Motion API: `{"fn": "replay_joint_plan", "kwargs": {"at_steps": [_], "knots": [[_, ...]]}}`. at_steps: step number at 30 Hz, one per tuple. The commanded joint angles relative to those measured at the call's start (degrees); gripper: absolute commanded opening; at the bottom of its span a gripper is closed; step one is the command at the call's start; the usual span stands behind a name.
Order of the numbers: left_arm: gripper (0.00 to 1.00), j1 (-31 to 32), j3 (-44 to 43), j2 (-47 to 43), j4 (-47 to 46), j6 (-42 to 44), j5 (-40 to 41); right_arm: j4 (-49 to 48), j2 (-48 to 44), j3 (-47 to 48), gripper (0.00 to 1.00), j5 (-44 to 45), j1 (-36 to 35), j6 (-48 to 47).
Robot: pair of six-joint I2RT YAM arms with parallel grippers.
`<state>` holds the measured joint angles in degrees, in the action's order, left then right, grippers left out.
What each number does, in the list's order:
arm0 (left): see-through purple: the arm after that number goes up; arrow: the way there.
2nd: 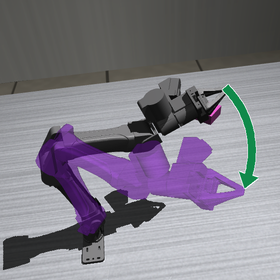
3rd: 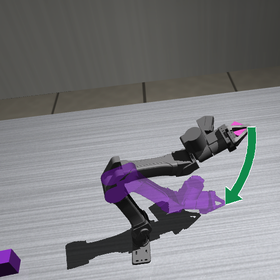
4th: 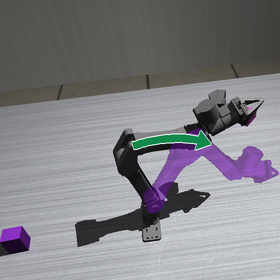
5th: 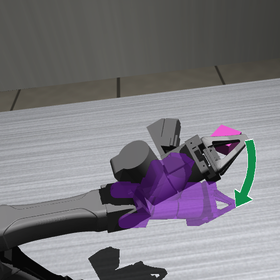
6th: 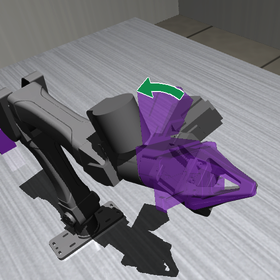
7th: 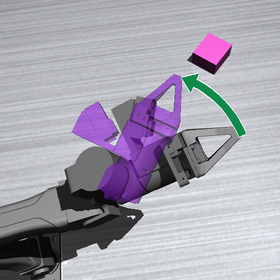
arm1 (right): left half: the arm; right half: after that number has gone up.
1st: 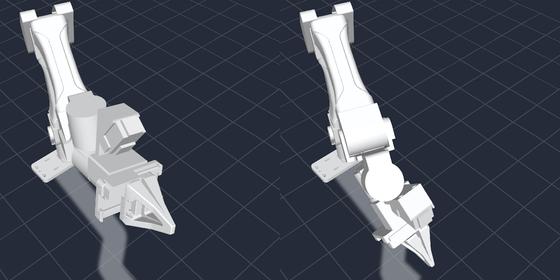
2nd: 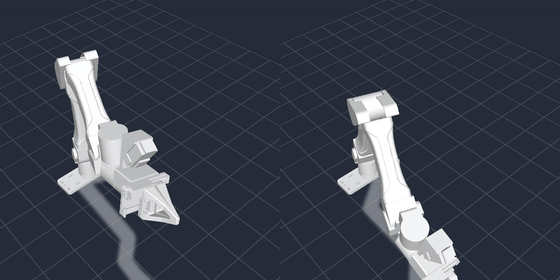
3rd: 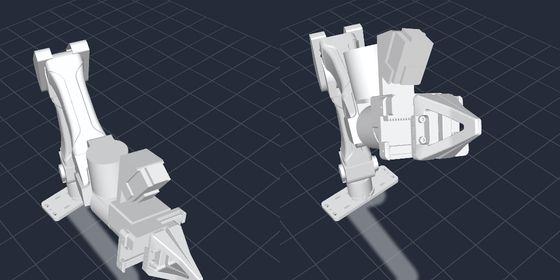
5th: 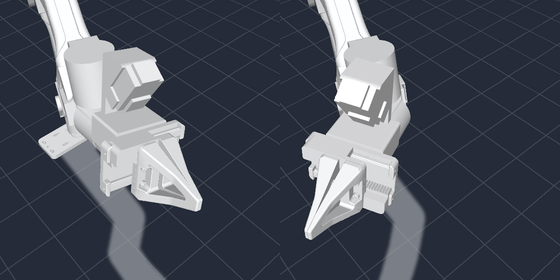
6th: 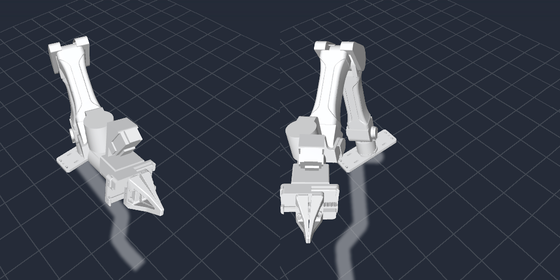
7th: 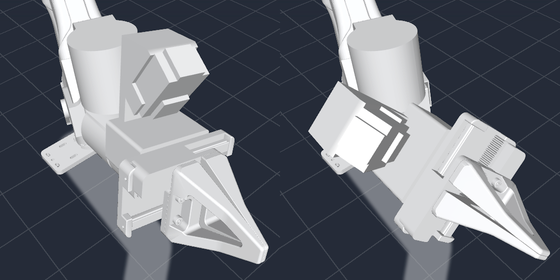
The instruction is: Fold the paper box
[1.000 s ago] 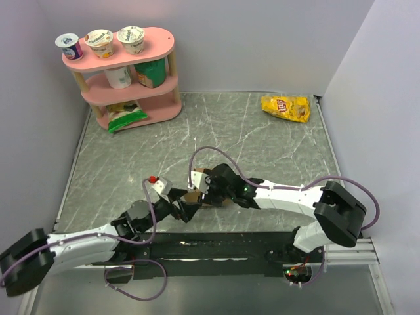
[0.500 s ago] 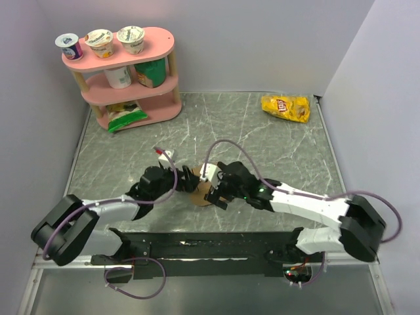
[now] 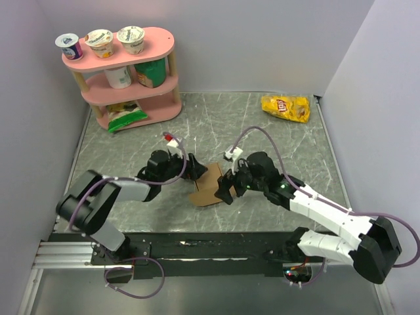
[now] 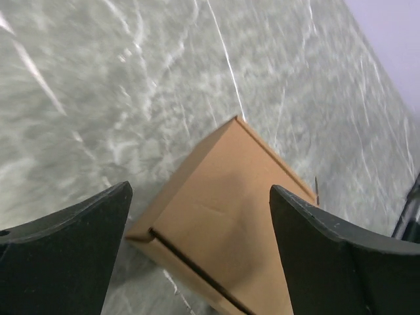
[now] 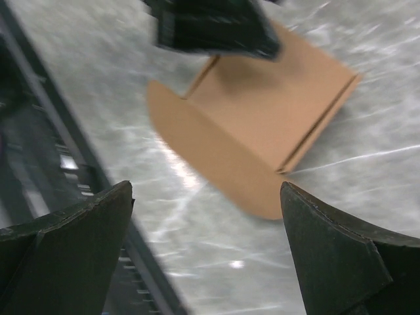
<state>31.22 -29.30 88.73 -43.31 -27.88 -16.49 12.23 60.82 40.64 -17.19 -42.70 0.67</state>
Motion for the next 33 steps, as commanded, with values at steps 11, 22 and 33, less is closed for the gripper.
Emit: {"fn": "replay_joint_plan", "kwargs": {"at_steps": [11,22,33], "knots": [[0.63,-0.11,-7.79,13.31,0.68,5.38,-9.34,-16.46,-8.70,-15.86,1.00,6.55,2.09,23.87],[0.53,-0.11,-9.99,17.44,1.74,5.29,-11.99,-6.60,1.31,-5.05,1.00,8.67,9.12,12.43],[0.52,-0.11,-10.95,18.32,2.62,5.64,-11.72,-6.60,12.82,-1.71,1.00,-5.38,12.11,8.56]]}}
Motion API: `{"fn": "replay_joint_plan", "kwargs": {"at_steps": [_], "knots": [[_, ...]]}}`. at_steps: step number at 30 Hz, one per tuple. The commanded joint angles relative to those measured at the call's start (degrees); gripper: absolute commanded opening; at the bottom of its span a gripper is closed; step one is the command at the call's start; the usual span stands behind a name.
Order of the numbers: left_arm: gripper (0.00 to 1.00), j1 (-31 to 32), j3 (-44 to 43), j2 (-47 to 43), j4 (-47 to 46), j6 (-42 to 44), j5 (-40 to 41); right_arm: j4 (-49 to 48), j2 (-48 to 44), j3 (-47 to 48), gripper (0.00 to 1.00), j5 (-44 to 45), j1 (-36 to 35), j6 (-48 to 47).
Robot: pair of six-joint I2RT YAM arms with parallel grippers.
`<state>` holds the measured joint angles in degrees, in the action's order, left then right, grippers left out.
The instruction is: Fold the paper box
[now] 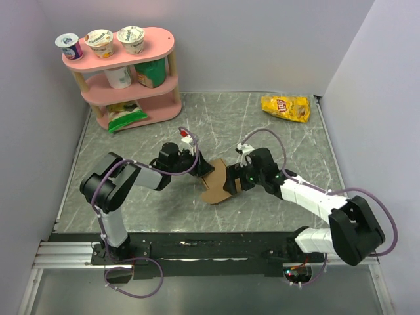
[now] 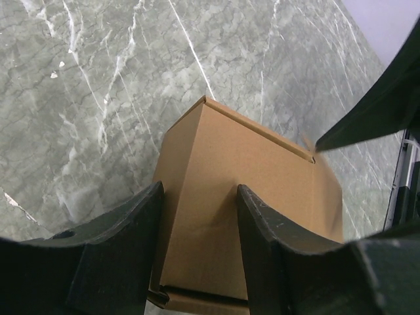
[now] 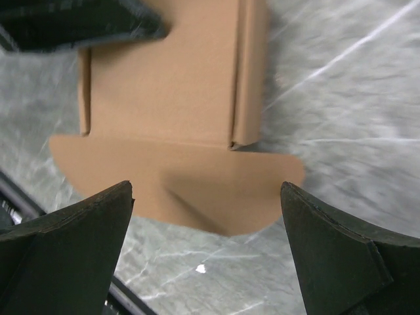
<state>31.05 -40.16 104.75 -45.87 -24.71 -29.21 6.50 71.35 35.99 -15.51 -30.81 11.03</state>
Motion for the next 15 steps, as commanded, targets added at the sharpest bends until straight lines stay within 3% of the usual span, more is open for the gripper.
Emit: {"fn": "replay_joint_plan", "kwargs": {"at_steps": [1,8,11,15], "knots": [[0.52,0.07,-0.18,2.39,5.26,2.56,1.00,-0.96,2.91,3.04,1.00,-7.25,0.31,-1.80],[0.52,0.07,-0.62,2.39,6.05,3.09,1.00,-2.81,6.25,2.86,0.93,-8.83,0.31,-2.41],[0.52,0.07,-0.44,2.39,5.61,3.35,0.30,-3.51,6.52,3.04,0.72,-9.97,0.31,-1.71],[0.52,0.07,0.17,2.30,3.95,4.05,-1.98,-5.62,7.22,2.25,0.61,-14.10,1.88,-0.84]]}}
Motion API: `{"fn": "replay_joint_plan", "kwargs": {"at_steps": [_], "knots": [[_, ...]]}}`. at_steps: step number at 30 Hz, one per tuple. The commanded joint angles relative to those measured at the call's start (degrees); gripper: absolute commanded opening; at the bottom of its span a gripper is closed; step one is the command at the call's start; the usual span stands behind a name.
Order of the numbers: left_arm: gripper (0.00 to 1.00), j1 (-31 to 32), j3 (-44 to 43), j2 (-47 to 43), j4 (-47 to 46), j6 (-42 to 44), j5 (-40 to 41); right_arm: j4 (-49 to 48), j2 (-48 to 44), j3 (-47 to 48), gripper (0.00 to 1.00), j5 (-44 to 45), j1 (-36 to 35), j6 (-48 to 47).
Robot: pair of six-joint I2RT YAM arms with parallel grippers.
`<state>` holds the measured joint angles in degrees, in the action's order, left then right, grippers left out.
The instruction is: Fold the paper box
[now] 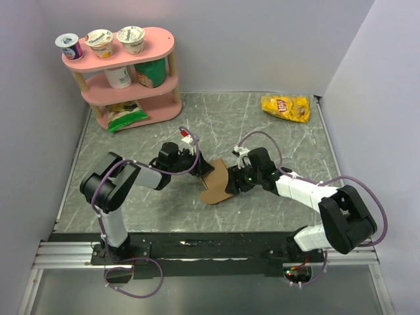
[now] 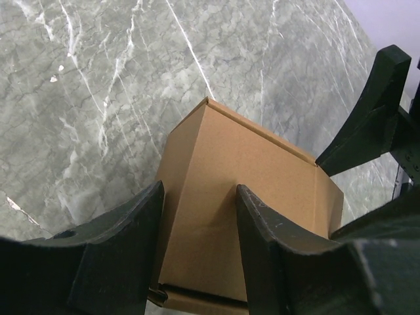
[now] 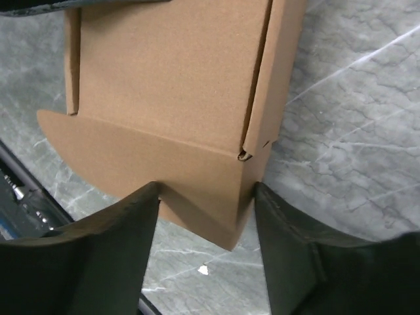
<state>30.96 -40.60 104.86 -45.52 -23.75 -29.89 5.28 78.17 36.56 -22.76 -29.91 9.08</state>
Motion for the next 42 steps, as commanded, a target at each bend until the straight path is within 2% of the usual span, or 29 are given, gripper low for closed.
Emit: {"fn": "replay_joint_plan", "kwargs": {"at_steps": [1,8,9,14,15,18,19,23,24,25,26,27,28,29,32,34,38,42], "knots": [[0.52,0.15,0.61,2.11,3.42,3.09,-1.92,-5.01,0.75,1.42,0.58,-8.42,1.43,1.46],[0.51,0.15,1.83,1.67,0.00,3.27,-5.17,-16.33,2.33,-3.59,0.50,-21.87,5.56,5.76],[0.51,0.15,2.01,1.32,-0.62,3.18,-5.70,-17.40,2.60,-4.03,0.45,-22.93,5.83,6.21],[0.51,0.15,2.63,0.70,-2.21,3.27,-8.25,-22.24,4.09,-6.05,0.31,-27.33,6.97,8.93],[0.51,0.15,2.63,0.61,-2.03,3.44,-8.26,-23.02,4.18,-6.23,0.21,-27.42,7.06,9.02],[0.52,0.15,2.72,0.52,-1.94,3.45,-7.99,-23.99,4.53,-6.85,0.16,-28.21,7.32,9.55],[0.55,0.15,2.72,0.44,-2.12,3.27,-7.99,-24.17,4.53,-6.94,0.15,-28.39,7.32,9.73],[0.85,0.15,1.41,-1.32,0.24,2.04,-3.26,-25.32,3.57,-8.25,0.14,-28.48,7.41,10.60],[0.88,0.15,0.53,-3.50,2.34,2.47,-0.98,-25.40,3.39,-8.52,0.14,-28.30,7.50,10.78],[0.91,0.07,-0.26,-5.00,4.97,2.65,5.74,-25.67,3.13,-8.78,0.13,-28.13,7.59,10.87],[0.98,0.07,-1.75,-6.76,9.52,2.83,9.20,-26.02,2.43,-9.48,0.13,-28.04,7.59,11.30],[0.99,0.07,-2.46,-10.43,12.18,2.92,13.67,-26.46,2.08,-9.75,0.13,-27.60,7.67,11.66],[0.99,0.07,-3.25,-12.38,14.64,2.74,21.20,-26.46,1.81,-9.92,0.13,-27.42,7.76,11.66],[0.99,0.07,-4.65,-14.31,19.89,2.65,25.36,-26.63,1.37,-10.19,0.13,-27.33,7.76,12.01],[0.99,0.15,-5.81,-21.17,28.60,1.34,32.06,-27.33,0.41,-10.80,0.12,-25.84,7.85,12.97],[0.98,1.37,-4.15,-25.48,31.09,-1.38,31.91,-27.43,-0.12,-11.07,0.13,-24.44,7.67,13.15],[0.91,6.30,5.06,-30.32,32.95,-7.18,29.81,-29.97,-0.39,-11.94,0.13,-24.26,7.85,15.87],[0.83,11.04,11.06,-34.53,32.34,-16.75,25.86,-32.34,-1.44,-12.74,0.13,-24.08,7.76,18.86]]}}
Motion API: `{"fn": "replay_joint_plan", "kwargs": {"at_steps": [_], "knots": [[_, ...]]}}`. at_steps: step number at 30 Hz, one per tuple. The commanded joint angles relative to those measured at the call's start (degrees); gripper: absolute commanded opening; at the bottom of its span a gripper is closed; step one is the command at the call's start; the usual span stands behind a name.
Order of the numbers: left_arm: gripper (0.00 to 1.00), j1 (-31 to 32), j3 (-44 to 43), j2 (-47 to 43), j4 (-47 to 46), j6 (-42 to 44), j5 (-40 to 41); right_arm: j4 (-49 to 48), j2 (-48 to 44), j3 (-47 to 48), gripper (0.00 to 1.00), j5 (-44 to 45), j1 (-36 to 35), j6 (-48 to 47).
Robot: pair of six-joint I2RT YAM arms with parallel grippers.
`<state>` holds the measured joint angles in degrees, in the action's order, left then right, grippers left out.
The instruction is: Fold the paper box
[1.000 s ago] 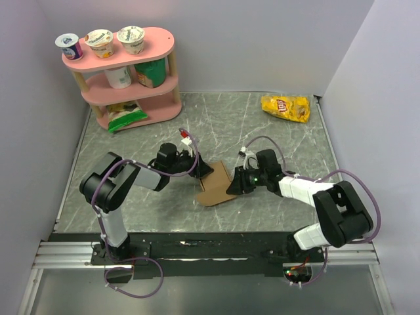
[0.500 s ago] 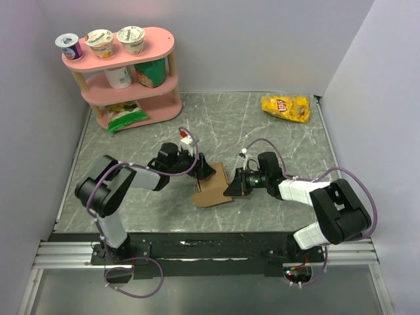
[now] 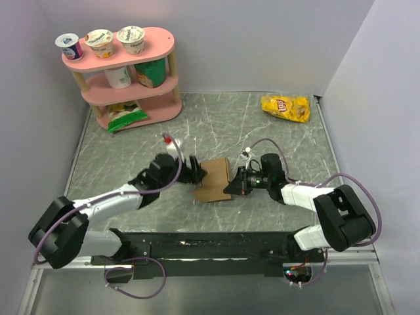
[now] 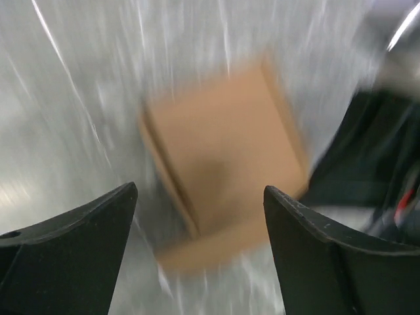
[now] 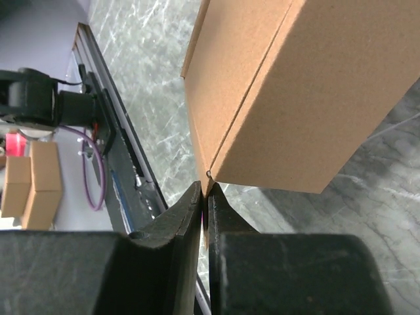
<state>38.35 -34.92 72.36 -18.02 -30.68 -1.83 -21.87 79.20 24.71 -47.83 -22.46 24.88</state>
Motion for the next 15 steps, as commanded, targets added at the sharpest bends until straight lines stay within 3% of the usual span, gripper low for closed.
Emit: {"fn": "replay_joint_plan", "kwargs": {"at_steps": [1,4,7,11,13,15], "knots": [[0.82,5.14,7.56,-2.48,2.75,-11.32,-3.61,-4.85,-3.43,-0.98,0.13,1.16,0.31,3.15],[0.77,7.52,8.73,-2.92,3.24,-14.85,-3.81,-3.10,-4.92,-0.72,0.13,1.60,0.31,2.72],[0.77,8.32,8.90,-2.92,5.98,-15.20,-1.00,-1.25,-5.81,-0.37,0.13,1.95,0.22,1.93],[0.75,8.32,12.32,-3.45,-2.59,-16.78,-3.36,-1.69,-6.25,-1.06,0.13,2.31,0.40,2.18],[0.67,8.32,13.29,-3.45,-4.38,-17.57,-2.93,-1.77,-6.42,-1.33,0.13,2.13,0.31,2.36],[0.66,8.32,13.38,-3.98,-3.61,-17.14,-1.44,-1.69,-6.42,-1.51,0.13,2.13,0.31,2.36]]}}
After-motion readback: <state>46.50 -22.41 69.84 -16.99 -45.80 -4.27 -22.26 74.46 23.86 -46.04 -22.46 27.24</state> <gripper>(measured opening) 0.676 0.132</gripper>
